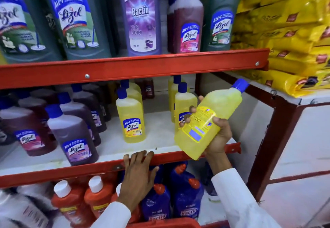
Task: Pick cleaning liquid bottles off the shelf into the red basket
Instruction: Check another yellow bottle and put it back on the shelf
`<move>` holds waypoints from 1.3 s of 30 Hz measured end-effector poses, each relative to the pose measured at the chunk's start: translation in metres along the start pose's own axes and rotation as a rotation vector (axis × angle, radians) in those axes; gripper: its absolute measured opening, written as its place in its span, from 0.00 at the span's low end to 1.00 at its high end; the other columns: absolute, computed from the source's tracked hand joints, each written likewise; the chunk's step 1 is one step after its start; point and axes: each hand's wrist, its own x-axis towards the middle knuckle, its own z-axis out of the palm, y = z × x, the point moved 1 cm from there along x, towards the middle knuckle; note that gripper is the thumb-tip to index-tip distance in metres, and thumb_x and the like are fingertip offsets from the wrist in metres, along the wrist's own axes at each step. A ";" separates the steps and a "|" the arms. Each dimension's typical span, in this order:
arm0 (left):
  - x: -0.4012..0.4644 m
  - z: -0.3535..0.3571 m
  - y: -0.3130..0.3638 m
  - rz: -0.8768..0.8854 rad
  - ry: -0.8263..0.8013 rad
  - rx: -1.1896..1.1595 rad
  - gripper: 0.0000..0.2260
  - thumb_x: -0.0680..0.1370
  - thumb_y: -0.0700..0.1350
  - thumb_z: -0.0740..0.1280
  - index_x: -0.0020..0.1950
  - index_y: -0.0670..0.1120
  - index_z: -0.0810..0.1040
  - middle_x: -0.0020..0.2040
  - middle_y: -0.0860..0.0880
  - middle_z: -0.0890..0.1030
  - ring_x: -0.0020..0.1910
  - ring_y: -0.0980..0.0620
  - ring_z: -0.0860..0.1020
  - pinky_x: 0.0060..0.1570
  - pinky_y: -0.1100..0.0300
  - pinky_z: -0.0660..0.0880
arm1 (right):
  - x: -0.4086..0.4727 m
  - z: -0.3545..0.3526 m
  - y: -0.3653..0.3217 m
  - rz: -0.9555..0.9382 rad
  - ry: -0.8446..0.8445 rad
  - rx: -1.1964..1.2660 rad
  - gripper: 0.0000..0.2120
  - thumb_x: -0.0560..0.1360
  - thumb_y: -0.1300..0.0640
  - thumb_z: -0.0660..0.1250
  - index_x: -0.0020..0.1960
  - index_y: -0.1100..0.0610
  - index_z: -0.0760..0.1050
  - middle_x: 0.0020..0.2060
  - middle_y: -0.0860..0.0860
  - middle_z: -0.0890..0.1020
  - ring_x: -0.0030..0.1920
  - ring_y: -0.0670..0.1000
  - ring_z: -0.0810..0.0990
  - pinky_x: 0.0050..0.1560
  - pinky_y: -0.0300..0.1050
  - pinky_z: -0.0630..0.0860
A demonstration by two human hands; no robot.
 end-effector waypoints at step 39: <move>-0.001 -0.003 -0.004 -0.010 -0.040 -0.007 0.23 0.75 0.61 0.57 0.68 0.54 0.71 0.63 0.49 0.79 0.62 0.45 0.74 0.70 0.44 0.58 | 0.017 -0.044 0.040 -0.215 0.753 -1.422 0.49 0.58 0.49 0.85 0.70 0.57 0.61 0.64 0.55 0.73 0.63 0.55 0.74 0.59 0.52 0.79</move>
